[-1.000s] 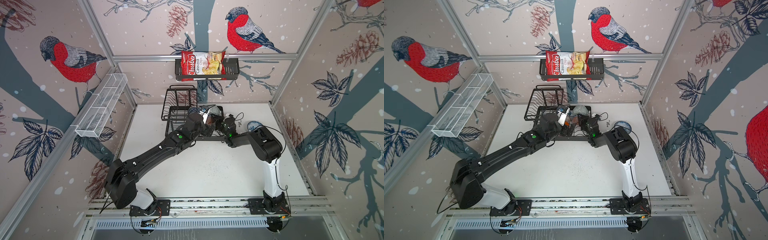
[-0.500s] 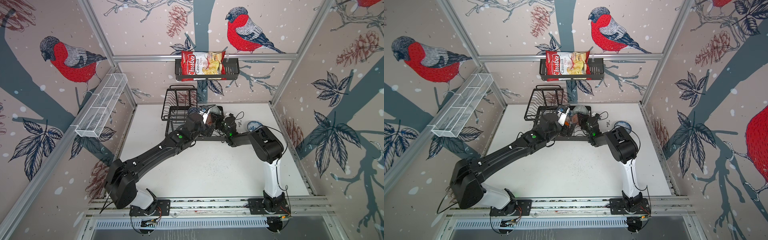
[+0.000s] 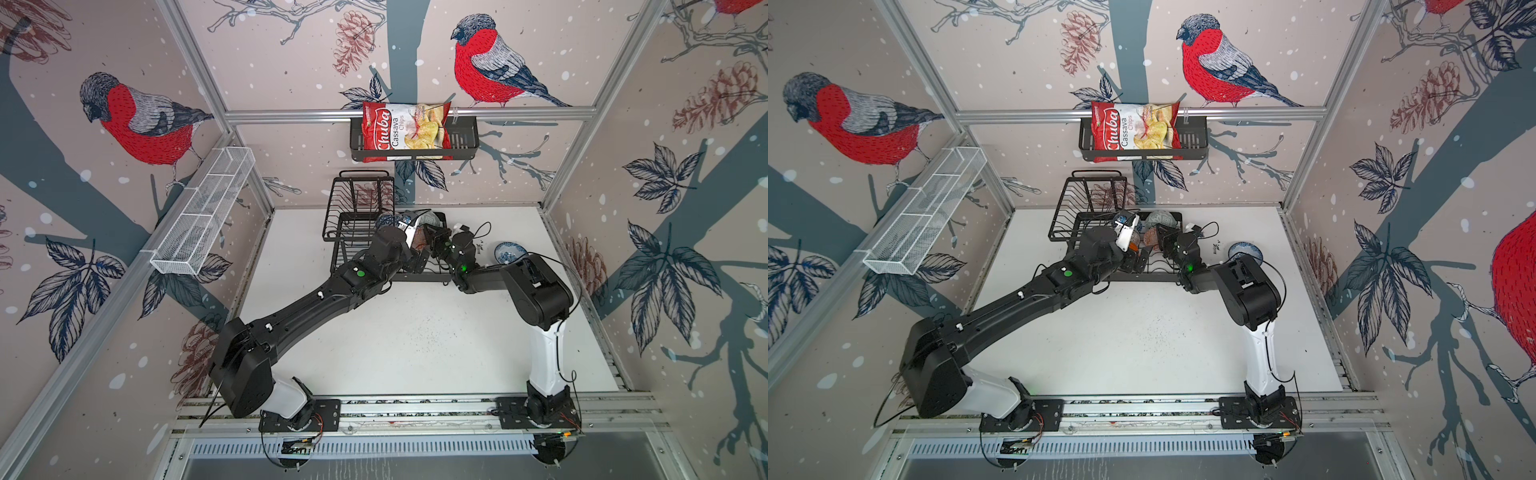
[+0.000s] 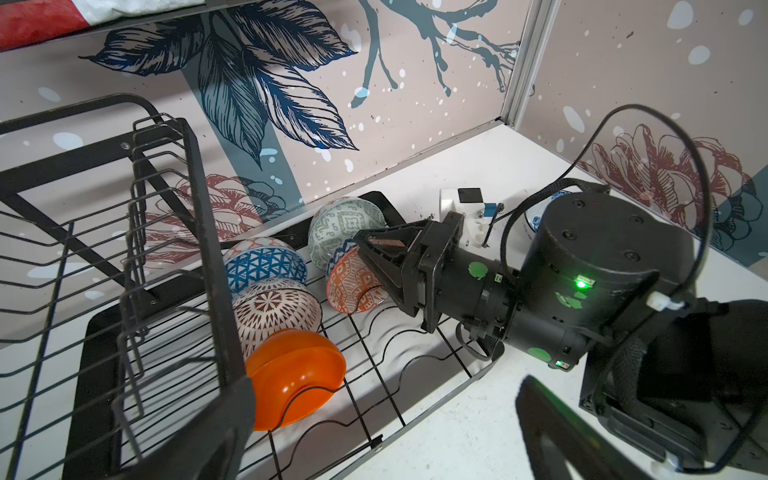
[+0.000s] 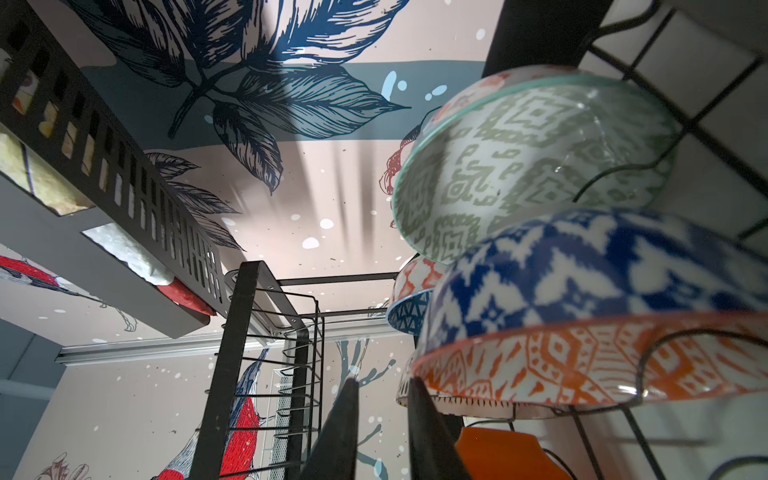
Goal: Load the bowls into the dish rack
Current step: 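Open the left gripper and draw it back while right gripper moves toward the blue-floral bowl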
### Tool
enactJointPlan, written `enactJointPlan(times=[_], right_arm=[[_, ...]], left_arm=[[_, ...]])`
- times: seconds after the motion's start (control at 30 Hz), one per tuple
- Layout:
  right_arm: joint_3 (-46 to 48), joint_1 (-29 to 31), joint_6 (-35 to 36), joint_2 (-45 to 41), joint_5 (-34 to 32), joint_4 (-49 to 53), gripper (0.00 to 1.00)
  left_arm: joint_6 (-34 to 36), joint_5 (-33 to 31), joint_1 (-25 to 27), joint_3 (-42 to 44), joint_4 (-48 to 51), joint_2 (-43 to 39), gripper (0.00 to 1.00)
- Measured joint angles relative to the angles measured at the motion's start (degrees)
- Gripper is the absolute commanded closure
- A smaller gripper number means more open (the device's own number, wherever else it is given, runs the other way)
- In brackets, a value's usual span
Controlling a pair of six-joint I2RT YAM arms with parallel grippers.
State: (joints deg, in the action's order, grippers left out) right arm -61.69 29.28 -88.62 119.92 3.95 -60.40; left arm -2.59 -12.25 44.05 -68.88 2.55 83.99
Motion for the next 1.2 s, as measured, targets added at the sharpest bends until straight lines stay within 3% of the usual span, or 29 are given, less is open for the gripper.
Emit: enactJointPlan(times=[0.33, 0.73, 1.13, 1.2], right_arm=[[3.1, -0.2, 0.3, -4.3, 0.0, 2.1, 0.71], [10.6, -0.6, 4.9, -16.9, -0.9, 9.6, 0.64], [14.1, -4.3, 14.2, -31.7, -2.1, 26.3, 0.43], [14.7, -5.5, 16.2, -34.3, -2.2, 29.4, 0.36]], left_arm=[[0.0, 0.0, -0.1, 0.0, 0.0, 0.0, 0.02], [-0.4, 0.1, -0.4, 0.0, 0.0, 0.0, 0.02], [-0.6, 0.5, -0.4, 0.0, 0.0, 0.5, 0.02], [-0.9, 0.7, -0.4, 0.0, 0.0, 1.0, 0.02]])
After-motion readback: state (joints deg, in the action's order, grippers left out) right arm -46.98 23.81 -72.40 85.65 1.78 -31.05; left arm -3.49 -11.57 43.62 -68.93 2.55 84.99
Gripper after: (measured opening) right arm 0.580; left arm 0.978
